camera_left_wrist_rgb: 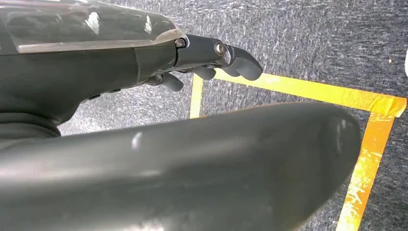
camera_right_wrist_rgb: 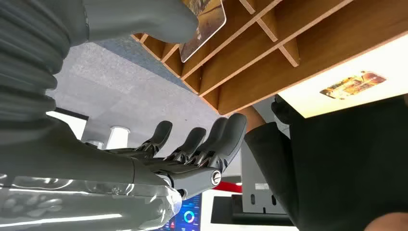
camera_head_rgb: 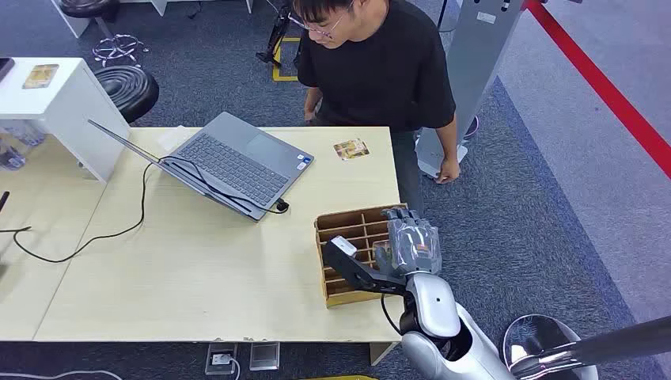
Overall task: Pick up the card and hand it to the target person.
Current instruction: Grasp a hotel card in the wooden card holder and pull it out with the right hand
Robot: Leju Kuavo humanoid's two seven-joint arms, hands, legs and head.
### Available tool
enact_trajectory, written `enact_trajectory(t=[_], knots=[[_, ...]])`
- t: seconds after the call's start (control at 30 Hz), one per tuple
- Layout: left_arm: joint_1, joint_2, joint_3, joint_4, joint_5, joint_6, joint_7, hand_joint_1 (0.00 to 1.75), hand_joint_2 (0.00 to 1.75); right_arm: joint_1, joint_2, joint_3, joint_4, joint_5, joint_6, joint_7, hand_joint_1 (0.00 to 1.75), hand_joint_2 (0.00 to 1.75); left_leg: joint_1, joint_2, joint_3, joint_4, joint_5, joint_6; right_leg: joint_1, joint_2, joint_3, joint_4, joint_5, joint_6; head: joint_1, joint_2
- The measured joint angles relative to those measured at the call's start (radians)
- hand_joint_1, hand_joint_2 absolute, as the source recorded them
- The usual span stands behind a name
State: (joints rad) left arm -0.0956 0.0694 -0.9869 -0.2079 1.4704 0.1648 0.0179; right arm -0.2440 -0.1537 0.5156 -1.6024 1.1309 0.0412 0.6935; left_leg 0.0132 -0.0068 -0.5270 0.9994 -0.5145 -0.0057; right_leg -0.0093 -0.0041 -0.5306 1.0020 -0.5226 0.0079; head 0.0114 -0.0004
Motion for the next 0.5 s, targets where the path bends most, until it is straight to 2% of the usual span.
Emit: enact_trajectory(t=[0.2,0.43,0.5], knots=[[0.000,0.000,0.000,0.000,0.000,-0.003,-0.002,0.00,0.00,-0.004,0.000,0.000,0.009,-0.010,-0.009,0.000,0.62,1.75,0.000,0.000,0.000,0.000,0.000,0.000,0.000,0.000,0.000,0.000,0.000,0.000,0.000,0.000],[0.000,0.000,0.000,0.000,0.000,-0.008,-0.004,0.00,0.00,-0.003,0.000,-0.007,0.018,-0.007,-0.011,0.000,0.82,1.75,0.000,0.000,0.000,0.000,0.000,0.000,0.000,0.000,0.000,0.000,0.000,0.000,0.000,0.000],[0.000,0.000,0.000,0.000,-0.001,-0.009,-0.004,0.00,0.00,-0.002,0.000,-0.010,0.018,-0.006,-0.010,0.000,0.82,1.75,0.000,0.000,0.000,0.000,0.000,0.000,0.000,0.000,0.000,0.000,0.000,0.000,0.000,0.000]])
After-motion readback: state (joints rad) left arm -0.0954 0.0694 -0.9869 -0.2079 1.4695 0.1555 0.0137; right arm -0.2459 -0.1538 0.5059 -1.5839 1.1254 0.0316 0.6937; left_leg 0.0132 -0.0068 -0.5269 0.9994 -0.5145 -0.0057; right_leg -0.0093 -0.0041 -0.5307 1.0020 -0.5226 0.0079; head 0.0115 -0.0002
